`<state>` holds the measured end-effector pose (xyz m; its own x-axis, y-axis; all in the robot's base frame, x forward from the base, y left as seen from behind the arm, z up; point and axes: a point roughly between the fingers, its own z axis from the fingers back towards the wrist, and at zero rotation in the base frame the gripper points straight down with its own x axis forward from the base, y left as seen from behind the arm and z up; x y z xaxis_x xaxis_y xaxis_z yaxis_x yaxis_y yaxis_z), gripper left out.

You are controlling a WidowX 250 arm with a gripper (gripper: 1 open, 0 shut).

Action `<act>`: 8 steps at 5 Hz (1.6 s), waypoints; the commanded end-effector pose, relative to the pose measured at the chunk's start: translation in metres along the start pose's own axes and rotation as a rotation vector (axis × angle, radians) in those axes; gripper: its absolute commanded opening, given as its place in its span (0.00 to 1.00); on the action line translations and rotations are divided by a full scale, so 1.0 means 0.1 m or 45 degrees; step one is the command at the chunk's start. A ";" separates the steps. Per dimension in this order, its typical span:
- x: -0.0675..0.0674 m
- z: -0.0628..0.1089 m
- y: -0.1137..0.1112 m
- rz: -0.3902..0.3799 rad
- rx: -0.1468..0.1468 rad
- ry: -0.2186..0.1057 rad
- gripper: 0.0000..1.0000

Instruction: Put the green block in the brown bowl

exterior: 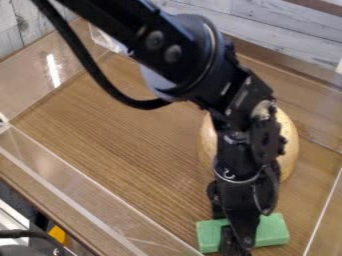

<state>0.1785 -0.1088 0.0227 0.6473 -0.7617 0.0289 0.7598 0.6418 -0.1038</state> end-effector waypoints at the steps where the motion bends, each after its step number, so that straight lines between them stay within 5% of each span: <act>1: 0.05 0.14 0.04 0.053 0.018 -0.060 0.00; 2: 0.02 0.17 0.07 0.109 0.017 -0.069 0.00; 4: 0.01 0.33 -0.04 0.051 0.007 -0.066 0.00; 6: -0.06 0.44 0.11 -0.068 0.004 -0.051 0.00; 8: -0.19 0.68 0.35 -0.037 0.078 -0.048 0.00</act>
<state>0.1889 -0.0649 0.0764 0.6278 -0.7777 0.0324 0.7776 0.6247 -0.0709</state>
